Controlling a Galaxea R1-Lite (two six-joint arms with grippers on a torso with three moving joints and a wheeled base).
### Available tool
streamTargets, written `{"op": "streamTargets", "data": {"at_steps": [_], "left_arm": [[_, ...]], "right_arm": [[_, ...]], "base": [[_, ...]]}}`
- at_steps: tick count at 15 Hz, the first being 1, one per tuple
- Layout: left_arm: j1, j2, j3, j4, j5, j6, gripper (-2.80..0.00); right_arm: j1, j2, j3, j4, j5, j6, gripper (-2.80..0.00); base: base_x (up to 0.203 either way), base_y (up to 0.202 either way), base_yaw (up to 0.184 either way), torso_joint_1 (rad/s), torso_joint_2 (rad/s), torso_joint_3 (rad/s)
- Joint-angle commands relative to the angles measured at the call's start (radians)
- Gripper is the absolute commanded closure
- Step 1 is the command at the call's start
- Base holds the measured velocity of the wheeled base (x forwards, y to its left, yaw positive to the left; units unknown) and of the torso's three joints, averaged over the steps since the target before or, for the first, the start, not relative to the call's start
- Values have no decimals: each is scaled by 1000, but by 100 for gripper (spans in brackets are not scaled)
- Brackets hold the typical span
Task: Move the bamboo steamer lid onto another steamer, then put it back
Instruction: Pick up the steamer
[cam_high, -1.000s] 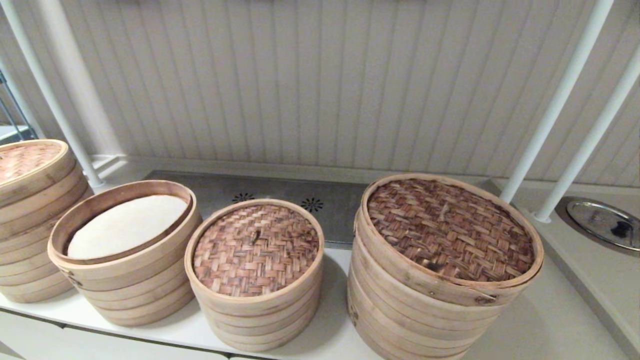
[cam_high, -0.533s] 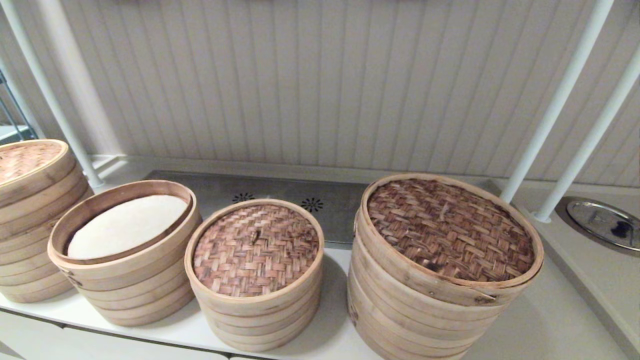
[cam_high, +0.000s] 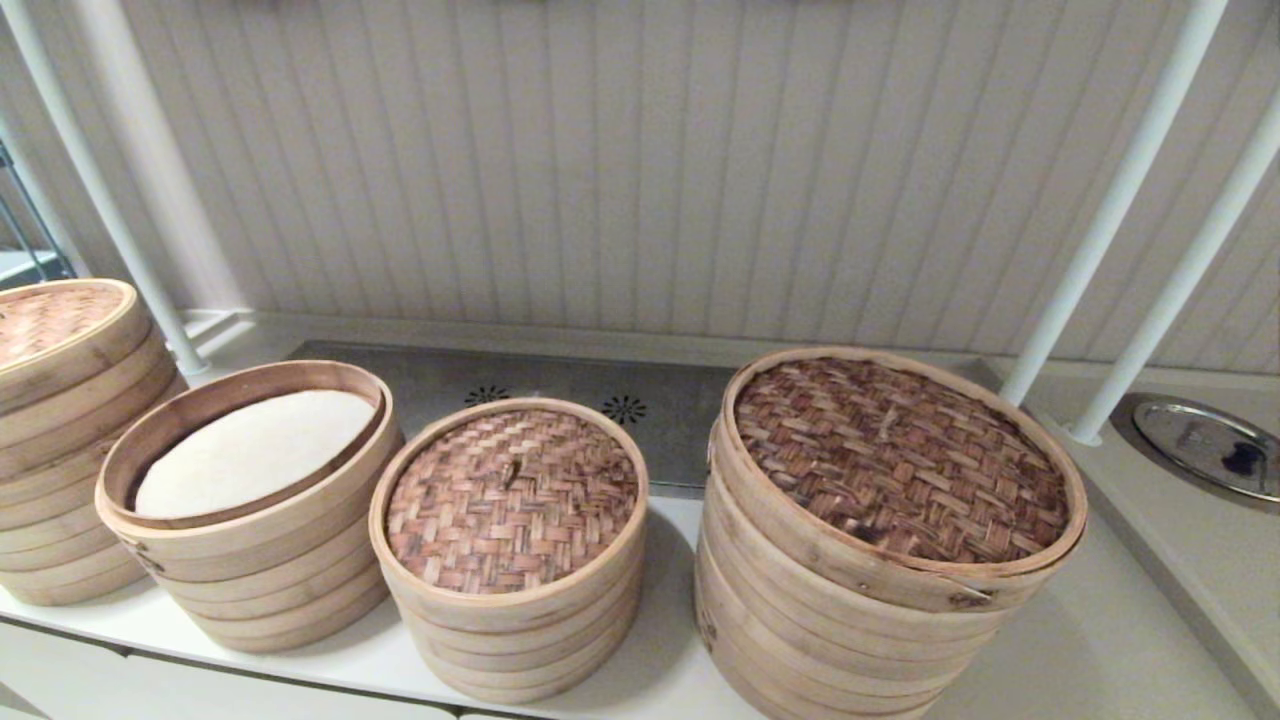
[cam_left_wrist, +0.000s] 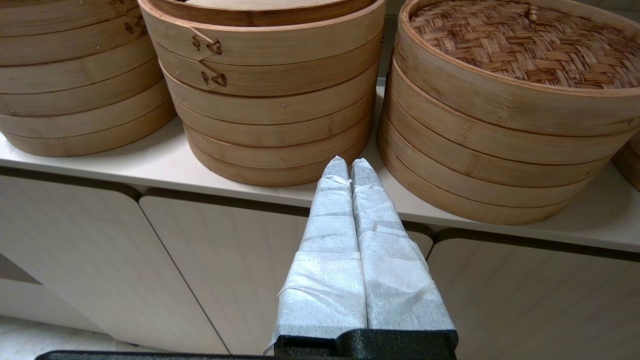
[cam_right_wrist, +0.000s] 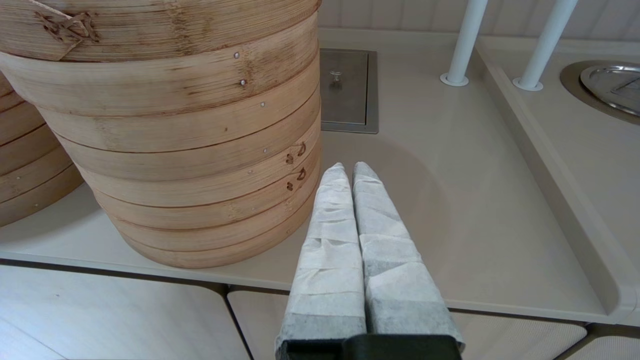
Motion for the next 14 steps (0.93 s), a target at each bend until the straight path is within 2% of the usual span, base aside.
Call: {"op": "streamTargets", "data": {"at_steps": [1,9,14], "left_arm": [[0,1,0,1,0,0,0],[0,1,-6,5,2,6,0],[0,89,-186,62,-4,6,0]], "right_arm": [[0,2,0,0,0,0,0],[0,2,0,0,0,0,0],[0,2,0,0,0,0,0]], "base": [[0,0,0,0,0,0],[0,0,0,0,0,0],[0,0,0,0,0,0]]}}
